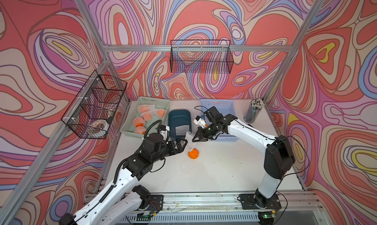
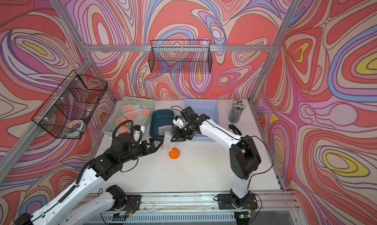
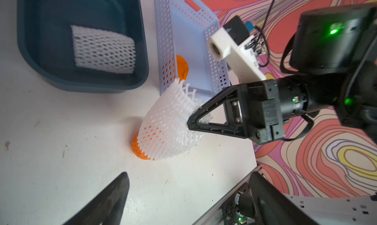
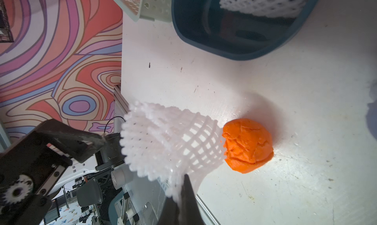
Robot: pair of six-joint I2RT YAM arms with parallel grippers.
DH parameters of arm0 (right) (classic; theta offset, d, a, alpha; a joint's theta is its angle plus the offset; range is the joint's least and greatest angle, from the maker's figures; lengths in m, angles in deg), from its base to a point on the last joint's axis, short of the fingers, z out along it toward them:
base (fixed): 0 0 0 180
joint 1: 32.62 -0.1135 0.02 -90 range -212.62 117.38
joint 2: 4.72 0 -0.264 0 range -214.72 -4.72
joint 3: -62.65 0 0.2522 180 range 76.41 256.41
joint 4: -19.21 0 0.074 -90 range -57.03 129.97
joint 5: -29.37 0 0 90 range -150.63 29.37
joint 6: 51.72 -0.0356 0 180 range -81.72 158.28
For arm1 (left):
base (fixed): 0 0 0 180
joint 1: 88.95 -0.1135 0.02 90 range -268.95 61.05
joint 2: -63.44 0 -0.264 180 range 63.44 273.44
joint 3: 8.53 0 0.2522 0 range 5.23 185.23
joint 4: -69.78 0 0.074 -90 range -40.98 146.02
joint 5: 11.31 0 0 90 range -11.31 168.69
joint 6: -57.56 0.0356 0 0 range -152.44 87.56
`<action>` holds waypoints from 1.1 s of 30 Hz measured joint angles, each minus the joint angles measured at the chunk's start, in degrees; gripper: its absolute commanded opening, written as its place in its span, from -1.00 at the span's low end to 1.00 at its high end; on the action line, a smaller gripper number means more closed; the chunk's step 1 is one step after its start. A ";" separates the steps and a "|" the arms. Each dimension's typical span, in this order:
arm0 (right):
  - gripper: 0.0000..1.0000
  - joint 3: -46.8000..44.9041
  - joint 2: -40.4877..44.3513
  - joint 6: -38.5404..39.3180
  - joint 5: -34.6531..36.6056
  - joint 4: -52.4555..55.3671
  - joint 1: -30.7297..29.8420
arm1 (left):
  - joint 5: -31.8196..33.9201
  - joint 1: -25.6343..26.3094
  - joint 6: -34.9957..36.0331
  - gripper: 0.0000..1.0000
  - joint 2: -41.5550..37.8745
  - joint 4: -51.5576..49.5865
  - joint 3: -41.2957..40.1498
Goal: Remove foam nets from oranges
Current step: Remove the foam net from the orange, then place the foam net into the storage box.
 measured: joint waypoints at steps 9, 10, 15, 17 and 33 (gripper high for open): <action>-0.82 4.37 -0.39 -1.95 -1.49 -0.04 1.66 | 5.03 0.00 3.67 0.97 -2.32 -7.43 5.95; -0.76 5.25 -0.83 -2.21 -1.86 -0.04 1.81 | 5.40 0.00 3.96 0.97 -2.43 -8.02 6.05; -0.66 11.93 -6.10 -3.17 -2.86 0.31 2.03 | 7.82 0.00 4.90 0.97 -3.19 -11.15 6.27; -0.66 15.93 -9.73 -3.30 -3.06 1.09 2.01 | 8.68 0.00 5.29 0.97 -3.34 -12.41 6.78; -0.12 45.94 -36.06 -2.16 -2.82 14.58 2.62 | 16.33 -1.27 7.76 0.92 13.86 -17.97 16.44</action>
